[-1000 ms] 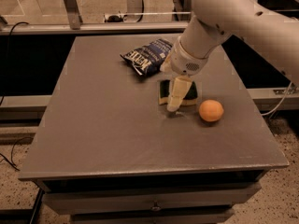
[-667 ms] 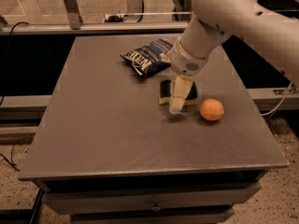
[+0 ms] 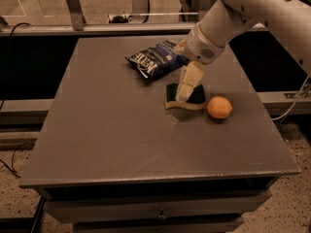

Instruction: Move sponge near orange

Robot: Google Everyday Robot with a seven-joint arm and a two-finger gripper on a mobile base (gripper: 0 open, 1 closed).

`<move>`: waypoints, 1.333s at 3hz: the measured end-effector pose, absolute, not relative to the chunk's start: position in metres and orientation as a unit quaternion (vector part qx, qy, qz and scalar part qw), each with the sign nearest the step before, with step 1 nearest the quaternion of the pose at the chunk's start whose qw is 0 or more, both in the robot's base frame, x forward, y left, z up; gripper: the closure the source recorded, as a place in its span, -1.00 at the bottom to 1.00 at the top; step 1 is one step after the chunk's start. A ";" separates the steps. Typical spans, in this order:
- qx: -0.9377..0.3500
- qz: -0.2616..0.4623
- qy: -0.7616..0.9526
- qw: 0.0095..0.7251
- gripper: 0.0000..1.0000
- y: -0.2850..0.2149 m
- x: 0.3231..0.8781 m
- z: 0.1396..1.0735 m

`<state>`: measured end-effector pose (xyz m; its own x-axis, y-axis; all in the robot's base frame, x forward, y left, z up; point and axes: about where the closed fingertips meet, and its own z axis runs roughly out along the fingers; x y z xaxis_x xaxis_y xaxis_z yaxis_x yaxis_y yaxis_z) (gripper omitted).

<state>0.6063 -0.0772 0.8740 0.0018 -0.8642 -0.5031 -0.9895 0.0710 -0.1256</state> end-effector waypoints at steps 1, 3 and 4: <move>-0.646 0.159 0.701 0.258 -1.00 -0.090 0.610 0.896; -0.584 0.157 0.724 0.332 -1.00 -0.173 0.622 0.938; -0.542 0.161 0.726 0.391 -1.00 -0.217 0.629 0.959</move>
Offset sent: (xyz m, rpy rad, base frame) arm 0.0115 -0.1042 0.0721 0.1733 -0.0492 -0.1801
